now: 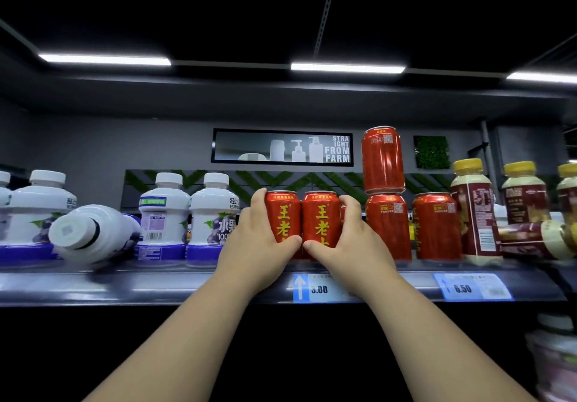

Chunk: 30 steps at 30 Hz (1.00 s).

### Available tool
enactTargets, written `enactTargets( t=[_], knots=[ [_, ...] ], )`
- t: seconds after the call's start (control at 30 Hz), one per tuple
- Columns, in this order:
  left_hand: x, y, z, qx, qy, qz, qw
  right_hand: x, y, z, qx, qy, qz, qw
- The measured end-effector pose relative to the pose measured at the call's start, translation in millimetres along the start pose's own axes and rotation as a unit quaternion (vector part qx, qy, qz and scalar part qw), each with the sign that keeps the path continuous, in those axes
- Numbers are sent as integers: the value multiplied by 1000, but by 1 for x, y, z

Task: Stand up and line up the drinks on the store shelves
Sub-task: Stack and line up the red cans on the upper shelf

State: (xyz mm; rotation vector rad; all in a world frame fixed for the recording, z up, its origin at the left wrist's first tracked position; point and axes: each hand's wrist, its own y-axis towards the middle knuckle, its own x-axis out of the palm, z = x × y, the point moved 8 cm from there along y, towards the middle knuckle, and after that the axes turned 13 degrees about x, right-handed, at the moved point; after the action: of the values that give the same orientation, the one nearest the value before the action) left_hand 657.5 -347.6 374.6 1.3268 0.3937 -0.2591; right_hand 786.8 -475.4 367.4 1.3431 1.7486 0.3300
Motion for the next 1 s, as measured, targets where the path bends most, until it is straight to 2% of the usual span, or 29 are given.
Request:
enactTargets(
  t=[0.47,0.7,0.8,1.0],
  knots=[
    [-1,-1,2,6,2,22,1000,3,1,-2,-36,-14,-21,999],
    [-4,-3,7,19,22,30,999,3,3,-2,-51,28,-11,998],
    [-8,-5,15,37,49,47,997,-5,1,-4,-69,70,4,995],
    [3,6,55,138,222,33,965,-48,5,9,-127,218,-14,968]
  ],
)
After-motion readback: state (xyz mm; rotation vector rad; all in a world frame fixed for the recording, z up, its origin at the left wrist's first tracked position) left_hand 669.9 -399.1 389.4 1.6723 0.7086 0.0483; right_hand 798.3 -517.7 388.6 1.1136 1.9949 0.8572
